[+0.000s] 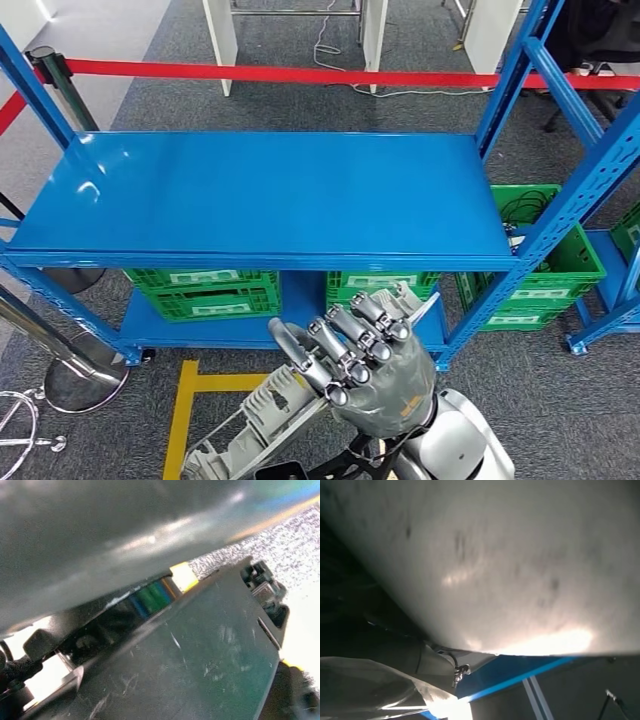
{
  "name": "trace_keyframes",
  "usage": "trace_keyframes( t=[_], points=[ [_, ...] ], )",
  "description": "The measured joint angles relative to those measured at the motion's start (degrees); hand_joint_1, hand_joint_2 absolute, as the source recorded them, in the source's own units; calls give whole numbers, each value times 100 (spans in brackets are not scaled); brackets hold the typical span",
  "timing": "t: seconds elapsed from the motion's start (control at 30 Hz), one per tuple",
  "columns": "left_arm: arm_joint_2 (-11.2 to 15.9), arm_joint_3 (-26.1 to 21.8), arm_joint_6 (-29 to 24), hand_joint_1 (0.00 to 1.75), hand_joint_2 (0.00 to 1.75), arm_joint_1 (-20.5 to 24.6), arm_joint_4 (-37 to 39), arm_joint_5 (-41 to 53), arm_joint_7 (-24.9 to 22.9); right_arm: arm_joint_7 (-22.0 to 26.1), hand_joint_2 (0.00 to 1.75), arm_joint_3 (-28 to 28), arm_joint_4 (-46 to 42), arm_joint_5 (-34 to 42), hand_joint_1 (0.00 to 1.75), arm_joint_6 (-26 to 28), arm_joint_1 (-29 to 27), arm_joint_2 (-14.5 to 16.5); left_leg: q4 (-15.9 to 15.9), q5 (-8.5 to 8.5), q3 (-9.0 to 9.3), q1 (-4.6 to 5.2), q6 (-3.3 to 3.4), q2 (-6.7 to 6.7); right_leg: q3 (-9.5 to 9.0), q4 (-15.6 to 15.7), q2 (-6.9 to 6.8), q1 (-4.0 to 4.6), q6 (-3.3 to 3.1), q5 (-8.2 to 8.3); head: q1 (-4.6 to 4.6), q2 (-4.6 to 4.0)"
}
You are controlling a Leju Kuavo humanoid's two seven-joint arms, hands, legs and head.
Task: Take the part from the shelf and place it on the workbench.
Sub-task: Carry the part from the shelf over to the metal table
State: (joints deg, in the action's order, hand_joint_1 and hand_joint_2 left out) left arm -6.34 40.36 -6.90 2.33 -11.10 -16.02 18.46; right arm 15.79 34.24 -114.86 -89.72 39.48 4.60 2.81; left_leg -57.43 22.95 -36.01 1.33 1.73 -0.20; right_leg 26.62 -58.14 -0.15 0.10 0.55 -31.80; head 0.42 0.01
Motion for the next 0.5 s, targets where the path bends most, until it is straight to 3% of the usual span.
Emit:
trace_keyframes(
  t=[0.03, 0.1, 0.13, 0.2, 0.27, 0.3, 0.33, 0.37, 0.43, 0.5],
  points=[
    [-2, -2, -8, 0, 0, 1, 0, -13, 6, 25, 175, -11, -17, 0, 175, 1, -1, 2, 0, -50, -21, 0, -25, 1, -98, 196, 2, 14, -9, -59, 8, 1],
    [3, -3, -10, 0, 0, 1, 1, -20, 14, 67, 175, -45, -39, 0, 175, 3, -18, 4, -5, -107, -52, -15, -85, 3, -56, 283, -7, 14, -44, -18, 26, 1],
    [5, -3, -9, 0, 0, 1, 1, -17, 14, 84, 175, -63, -44, 0, 175, 3, -31, 5, -57, -17, -77, -24, -128, 2, -11, 289, -21, 3, -85, 35, 25, 1],
    [10, -3, -8, 0, 0, -2, 1, -10, 13, 105, 175, -95, -53, 0, 175, 3, -61, 8, -474, 474, -186, -62, -220, 1, 95, 301, -54, -23, -152, 159, 3, -1],
    [15, -3, -7, 0, 0, -1, 1, -8, 11, 114, 175, -115, -60, -1, 175, 3, -88, 9, -1228, 1025, -332, -116, -302, 3, 225, 284, -67, -24, -164, 287, -16, -1],
    [17, -3, -7, 0, 0, 1, 2, -7, 12, 115, 175, -120, -61, -2, 175, 3, -98, 10, -1533, 1127, -355, -142, -333, 3, 306, 264, -73, -26, -157, 354, -16, -1],
    [17, -3, -7, 0, 0, 3, 2, -7, 11, 116, 175, -123, -61, -2, 175, 3, -106, 10, -1663, 1089, -301, -165, -356, 4, 396, 234, -77, -30, -145, 412, -16, -1],
    [19, -3, -7, 0, 0, 4, 2, -7, 11, 117, 175, -125, -61, -2, 175, 3, -112, 10, -1582, 954, -155, -186, -373, 4, 495, 195, -79, -37, -128, 459, -15, -1],
    [20, -3, -7, 0, 0, 9, 2, -5, 11, 121, 175, -130, -72, -2, 175, 3, -121, 13, -880, 716, 373, -211, -385, 3, 675, 101, -79, -53, -80, 527, -15, -1],
    [20, -3, -7, 0, 0, 20, 2, -3, 11, 121, 175, -137, -97, -2, 175, 4, -124, 17, -146, 735, 818, -195, -340, -6, 797, 29, -78, -57, -11, 598, -11, -1]
  ],
)
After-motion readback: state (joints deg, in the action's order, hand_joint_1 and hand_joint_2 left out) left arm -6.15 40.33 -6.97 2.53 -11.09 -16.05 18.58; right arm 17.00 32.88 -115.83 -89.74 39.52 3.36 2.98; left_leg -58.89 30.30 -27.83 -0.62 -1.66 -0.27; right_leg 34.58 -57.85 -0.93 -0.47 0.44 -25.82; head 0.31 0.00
